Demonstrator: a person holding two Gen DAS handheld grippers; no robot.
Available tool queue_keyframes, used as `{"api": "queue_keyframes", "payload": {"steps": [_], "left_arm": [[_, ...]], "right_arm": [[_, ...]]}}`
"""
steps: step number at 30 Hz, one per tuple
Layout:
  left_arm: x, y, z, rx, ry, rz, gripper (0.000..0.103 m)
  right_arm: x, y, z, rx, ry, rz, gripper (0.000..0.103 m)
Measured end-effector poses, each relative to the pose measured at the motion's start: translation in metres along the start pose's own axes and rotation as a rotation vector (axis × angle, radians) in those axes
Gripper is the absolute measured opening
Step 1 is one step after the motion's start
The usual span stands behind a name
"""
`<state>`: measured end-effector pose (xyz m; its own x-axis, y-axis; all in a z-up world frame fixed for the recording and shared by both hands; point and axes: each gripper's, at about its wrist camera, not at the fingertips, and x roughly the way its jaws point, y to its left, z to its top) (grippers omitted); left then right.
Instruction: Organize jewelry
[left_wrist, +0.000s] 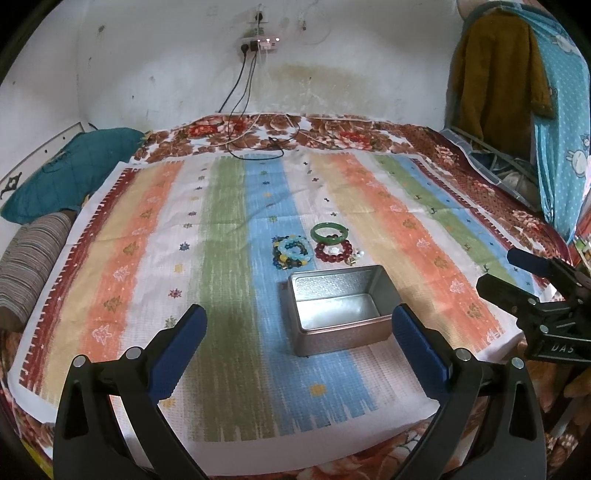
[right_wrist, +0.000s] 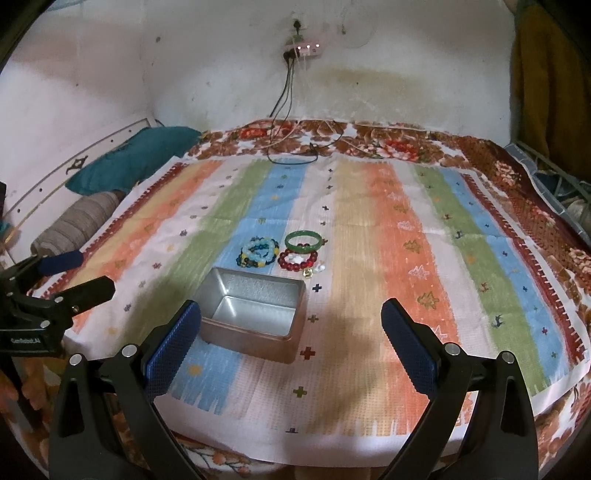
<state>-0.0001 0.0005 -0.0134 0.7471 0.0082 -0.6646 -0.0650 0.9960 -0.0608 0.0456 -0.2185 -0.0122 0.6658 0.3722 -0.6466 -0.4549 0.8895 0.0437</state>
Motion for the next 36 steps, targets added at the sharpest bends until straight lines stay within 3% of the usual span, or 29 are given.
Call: {"api": "queue_keyframes", "payload": {"steps": [6, 24, 36], "left_arm": [[0.001, -0.004, -0.003, 0.016, 0.006, 0.013, 0.098], [0.046, 0.012, 0.043, -0.025, 0.109, 0.041, 0.097], [0.071, 0.017, 0.070, -0.012, 0.121, 0.078, 0.097]], "right_arm": [[0.008, -0.001, 0.003, 0.009, 0.025, 0.004, 0.099], [0.046, -0.011, 0.031, 0.036, 0.075, -0.016, 0.099], [0.065, -0.009, 0.048, 0.012, 0.089, -0.028, 0.099]]}}
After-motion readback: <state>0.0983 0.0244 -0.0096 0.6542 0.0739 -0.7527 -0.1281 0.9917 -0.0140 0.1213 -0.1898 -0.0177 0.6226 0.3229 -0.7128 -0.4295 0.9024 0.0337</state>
